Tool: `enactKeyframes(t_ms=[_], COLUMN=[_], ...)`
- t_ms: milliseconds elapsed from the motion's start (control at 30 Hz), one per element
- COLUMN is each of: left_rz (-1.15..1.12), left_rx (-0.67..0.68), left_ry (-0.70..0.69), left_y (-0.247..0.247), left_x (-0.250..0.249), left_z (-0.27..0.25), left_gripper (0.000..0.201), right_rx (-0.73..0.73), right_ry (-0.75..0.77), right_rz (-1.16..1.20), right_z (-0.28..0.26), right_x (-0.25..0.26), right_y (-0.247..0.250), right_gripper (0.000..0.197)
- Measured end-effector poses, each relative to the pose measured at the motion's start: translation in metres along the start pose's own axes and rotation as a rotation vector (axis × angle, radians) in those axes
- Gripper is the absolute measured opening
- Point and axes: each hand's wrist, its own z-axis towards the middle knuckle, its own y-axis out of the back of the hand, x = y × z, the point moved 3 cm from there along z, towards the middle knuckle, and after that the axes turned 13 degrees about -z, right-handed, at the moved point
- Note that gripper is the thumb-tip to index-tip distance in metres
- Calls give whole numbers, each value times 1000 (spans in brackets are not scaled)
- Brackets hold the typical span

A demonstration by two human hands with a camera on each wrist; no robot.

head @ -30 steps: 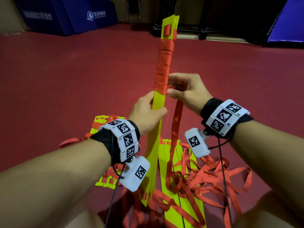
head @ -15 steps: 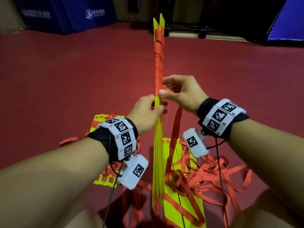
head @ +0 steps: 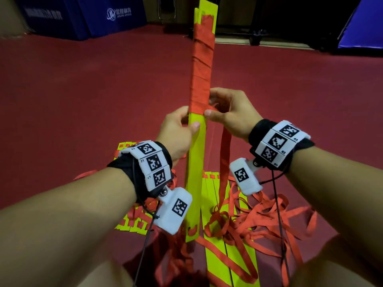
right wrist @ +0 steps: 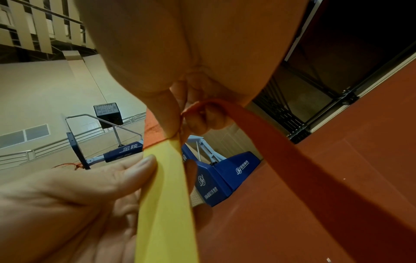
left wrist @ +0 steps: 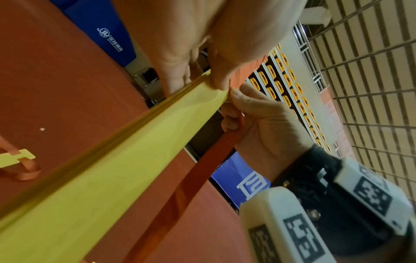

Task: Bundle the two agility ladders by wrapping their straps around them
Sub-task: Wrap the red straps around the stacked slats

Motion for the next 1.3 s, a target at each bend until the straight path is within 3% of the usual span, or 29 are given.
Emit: enactKeyframes(t_ms=[133,367,567,767,1000,1167,1300], left_rz=[-90,-184,-115,-44,-48,19,4], left_rx=[5,-55,-105,-105,-115,-73,-88], left_ry=[38,91,18,-65,-80,-76,-88], left_y=[1,3,6,9,10,11,12], left_x=[3,4,6,5,1,0,-1], left_z=[2,4,7,4,2,2,1], left_gripper=[31,16,15,19,16,3,16], right_rx=[-28,-79,-212,-262,-262,-200,-155], right_ry=[-16,-67,-107,-44,-12,-7,-54], right_rz=[33,93,87,66,109,149,103], right_z=[1,0,5,3,0,-2,-3], right_x=[-1,-1,2,9,16,19,18], right_y=[-3,-3,-1,2,1,-2,-3], right_gripper=[33,21,30,21,25,23,12])
